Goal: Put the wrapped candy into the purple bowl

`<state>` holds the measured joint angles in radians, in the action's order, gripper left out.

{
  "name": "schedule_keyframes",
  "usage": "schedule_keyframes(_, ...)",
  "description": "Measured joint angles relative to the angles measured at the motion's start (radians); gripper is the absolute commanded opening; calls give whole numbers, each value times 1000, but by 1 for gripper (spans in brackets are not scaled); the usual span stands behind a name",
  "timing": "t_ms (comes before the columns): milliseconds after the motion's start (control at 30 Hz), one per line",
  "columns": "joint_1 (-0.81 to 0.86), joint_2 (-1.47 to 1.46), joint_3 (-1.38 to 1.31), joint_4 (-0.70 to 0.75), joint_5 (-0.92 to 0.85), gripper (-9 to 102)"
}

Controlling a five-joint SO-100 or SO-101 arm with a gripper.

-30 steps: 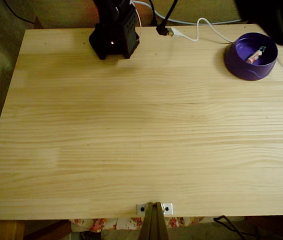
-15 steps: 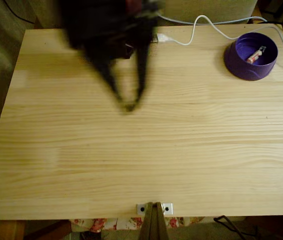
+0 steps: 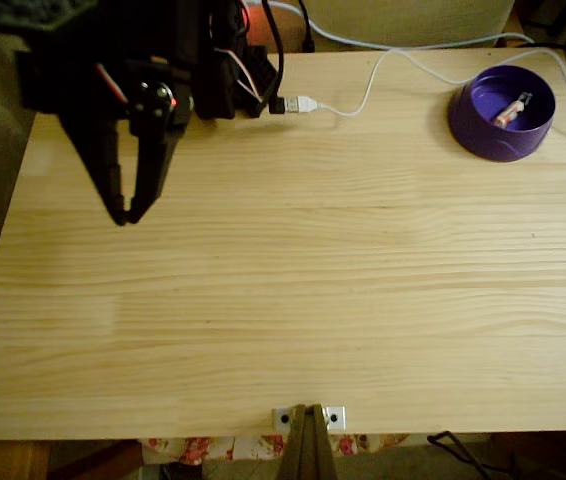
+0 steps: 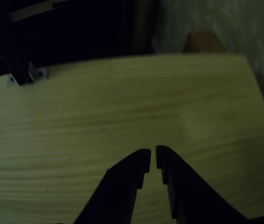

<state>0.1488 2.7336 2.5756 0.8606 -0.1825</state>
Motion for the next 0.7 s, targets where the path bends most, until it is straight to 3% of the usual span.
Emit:
schedule_keyframes(467, -74, 351, 410, 95, 55, 1)
schedule_keyframes(700, -95, 416, 448, 115, 75, 1)
